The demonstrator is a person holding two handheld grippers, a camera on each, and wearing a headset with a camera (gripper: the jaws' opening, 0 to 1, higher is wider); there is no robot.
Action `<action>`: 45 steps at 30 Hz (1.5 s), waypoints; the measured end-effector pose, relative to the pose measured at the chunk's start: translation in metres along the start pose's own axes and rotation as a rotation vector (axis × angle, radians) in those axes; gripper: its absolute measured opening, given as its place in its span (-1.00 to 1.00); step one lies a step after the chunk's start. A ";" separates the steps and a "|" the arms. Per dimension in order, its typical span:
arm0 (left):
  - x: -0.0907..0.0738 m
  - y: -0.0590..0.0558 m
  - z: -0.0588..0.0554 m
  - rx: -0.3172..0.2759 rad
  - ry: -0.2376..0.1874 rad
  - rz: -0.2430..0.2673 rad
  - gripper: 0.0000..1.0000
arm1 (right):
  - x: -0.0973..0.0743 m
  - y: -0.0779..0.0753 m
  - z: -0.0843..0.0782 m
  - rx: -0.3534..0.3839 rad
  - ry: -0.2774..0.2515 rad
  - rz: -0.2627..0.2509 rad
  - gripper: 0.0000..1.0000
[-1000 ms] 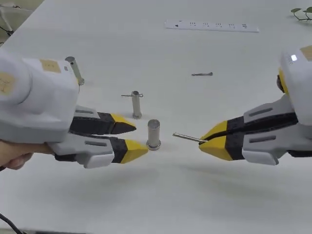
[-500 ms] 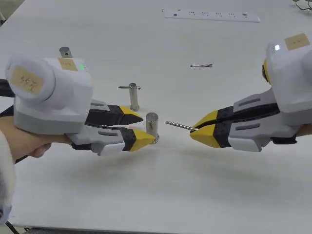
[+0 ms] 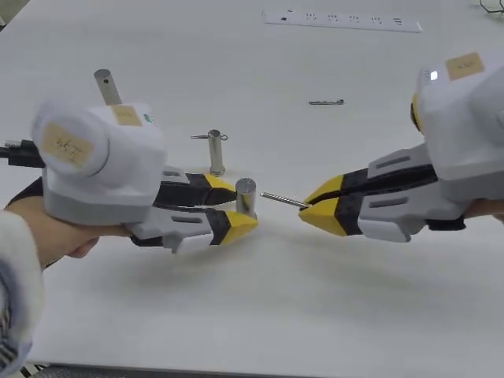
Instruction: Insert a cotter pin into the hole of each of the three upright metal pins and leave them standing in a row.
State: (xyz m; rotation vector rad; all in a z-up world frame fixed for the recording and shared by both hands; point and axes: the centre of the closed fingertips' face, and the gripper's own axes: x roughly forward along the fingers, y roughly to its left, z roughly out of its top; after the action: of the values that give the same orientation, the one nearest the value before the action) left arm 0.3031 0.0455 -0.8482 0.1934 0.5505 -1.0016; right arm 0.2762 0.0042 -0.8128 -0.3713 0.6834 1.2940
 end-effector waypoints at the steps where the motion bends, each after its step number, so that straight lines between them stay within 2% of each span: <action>1: 0.000 0.000 0.001 -0.008 -0.003 -0.001 -0.58 | 0.000 0.000 0.000 0.003 0.001 -0.001 -0.93; 8: 0.000 -0.003 0.001 -0.016 -0.002 -0.019 -0.70 | 0.003 0.000 0.001 0.001 0.002 -0.001 -0.93; 10: 0.001 -0.006 0.001 -0.046 -0.009 -0.027 -0.74 | 0.005 -0.002 0.002 0.000 0.003 -0.001 -0.93; 19: -0.001 -0.005 0.000 -0.049 -0.008 -0.017 -0.75 | 0.007 -0.001 0.000 -0.009 0.018 -0.014 -0.93; 30: -0.002 -0.004 0.000 -0.056 -0.011 -0.010 -0.75 | 0.006 -0.001 0.004 0.003 0.004 -0.021 -0.93; 45: -0.001 -0.004 0.000 -0.051 -0.010 -0.001 -0.75 | 0.014 -0.002 0.006 -0.019 0.039 -0.031 -0.93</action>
State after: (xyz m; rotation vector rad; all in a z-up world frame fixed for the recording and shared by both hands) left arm 0.2990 0.0447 -0.8474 0.1429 0.5663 -0.9878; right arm 0.2812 0.0179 -0.8180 -0.4221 0.6968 1.2673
